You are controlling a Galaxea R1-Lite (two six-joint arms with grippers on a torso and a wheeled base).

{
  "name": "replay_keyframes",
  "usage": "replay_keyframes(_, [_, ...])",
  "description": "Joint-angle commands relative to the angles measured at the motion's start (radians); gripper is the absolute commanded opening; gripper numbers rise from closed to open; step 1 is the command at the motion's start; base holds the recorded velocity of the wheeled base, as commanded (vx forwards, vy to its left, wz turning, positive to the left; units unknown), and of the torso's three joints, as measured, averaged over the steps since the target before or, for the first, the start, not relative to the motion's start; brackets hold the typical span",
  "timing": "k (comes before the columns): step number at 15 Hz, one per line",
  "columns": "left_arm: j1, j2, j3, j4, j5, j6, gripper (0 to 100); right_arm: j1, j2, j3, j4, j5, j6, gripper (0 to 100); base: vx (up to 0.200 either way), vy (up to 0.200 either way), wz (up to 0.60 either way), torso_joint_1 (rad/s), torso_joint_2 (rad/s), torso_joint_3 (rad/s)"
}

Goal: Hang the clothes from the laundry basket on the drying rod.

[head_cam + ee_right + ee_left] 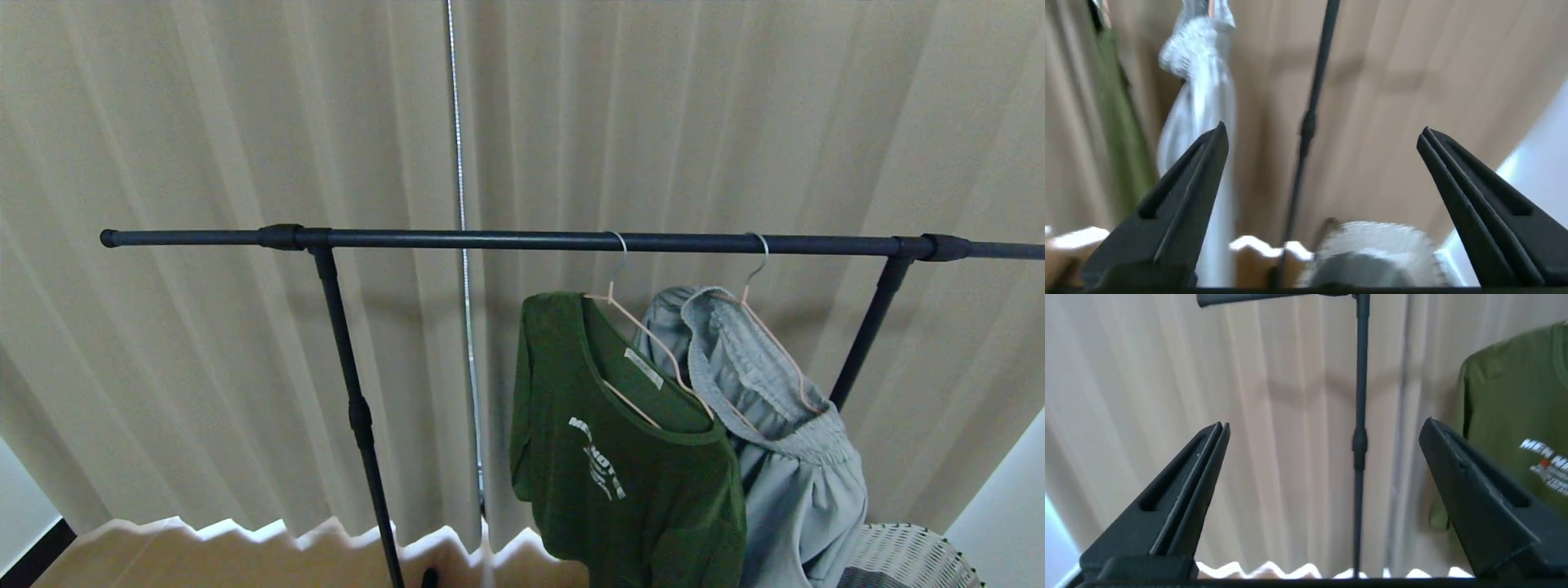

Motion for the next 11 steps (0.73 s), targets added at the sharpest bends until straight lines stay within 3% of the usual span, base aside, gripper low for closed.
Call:
replay_keyframes(1, [0.000,-0.002,0.000,0.011,-0.008,-0.003,100,0.001,-0.002,-0.002,0.041,0.084,0.048,100,0.000,0.000,0.00,0.000,0.00,0.000])
replay_keyframes(4, [0.000,-0.002,0.000,0.071,-0.073,-0.083,100,0.001,-0.002,-0.008,0.056,0.099,0.080,100,0.000,0.000,0.00,0.000,0.00,0.000])
replay_keyframes(11, [0.000,-0.002,0.000,0.071,-0.071,-0.086,100,0.001,-0.002,-0.008,0.056,0.085,0.091,100,0.000,0.000,0.00,0.000,0.00,0.000])
